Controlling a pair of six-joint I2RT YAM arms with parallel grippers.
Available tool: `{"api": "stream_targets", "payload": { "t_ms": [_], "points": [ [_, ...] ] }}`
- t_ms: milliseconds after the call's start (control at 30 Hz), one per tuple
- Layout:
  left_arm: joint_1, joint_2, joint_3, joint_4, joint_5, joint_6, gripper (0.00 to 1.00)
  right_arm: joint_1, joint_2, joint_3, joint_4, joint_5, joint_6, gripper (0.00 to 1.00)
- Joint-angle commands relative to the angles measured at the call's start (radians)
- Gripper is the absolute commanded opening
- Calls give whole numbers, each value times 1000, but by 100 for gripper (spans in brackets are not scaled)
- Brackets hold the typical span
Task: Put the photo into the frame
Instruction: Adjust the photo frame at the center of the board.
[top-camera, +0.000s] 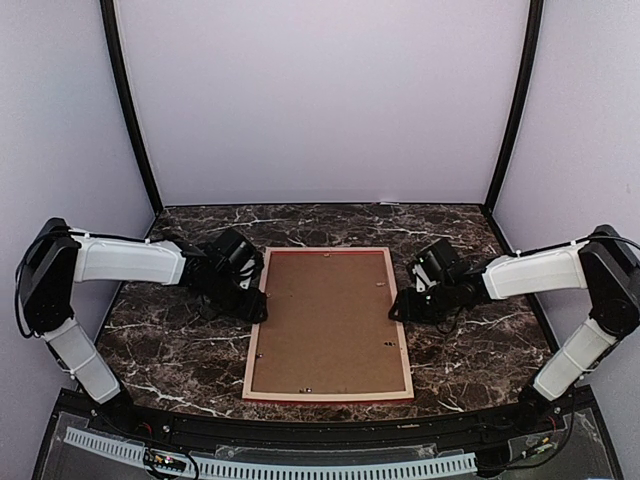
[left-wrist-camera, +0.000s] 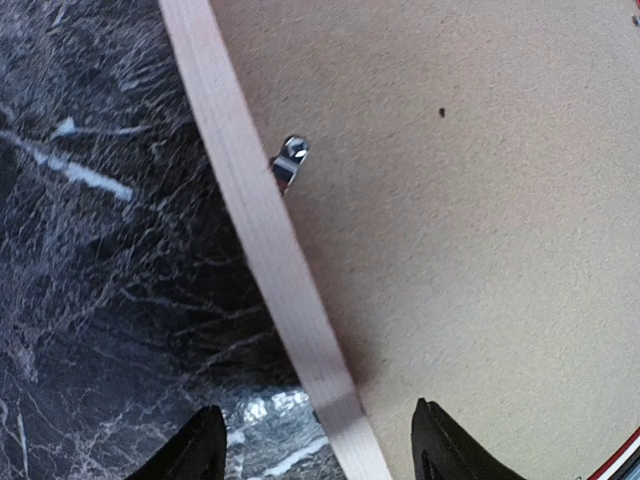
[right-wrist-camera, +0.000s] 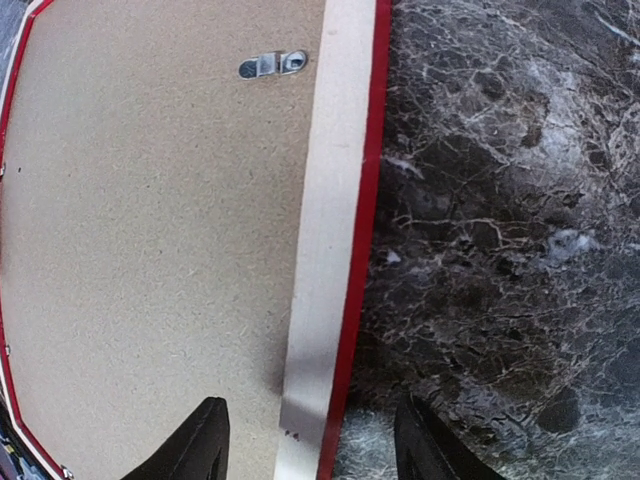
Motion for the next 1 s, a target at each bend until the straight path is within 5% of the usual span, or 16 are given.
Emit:
{"api": "stream_targets", "payload": {
  "t_ms": [0, 200, 967],
  "points": [
    [6, 35, 58, 18, 31, 9, 61, 8, -17, 3, -14, 27, -1, 59],
    [11, 107, 113, -7, -7, 10, 46, 8, -16, 3, -11, 42, 1, 62],
    [11, 149, 93, 19, 2, -16, 25, 7, -46, 12, -30, 104, 4, 65]
  ]
}}
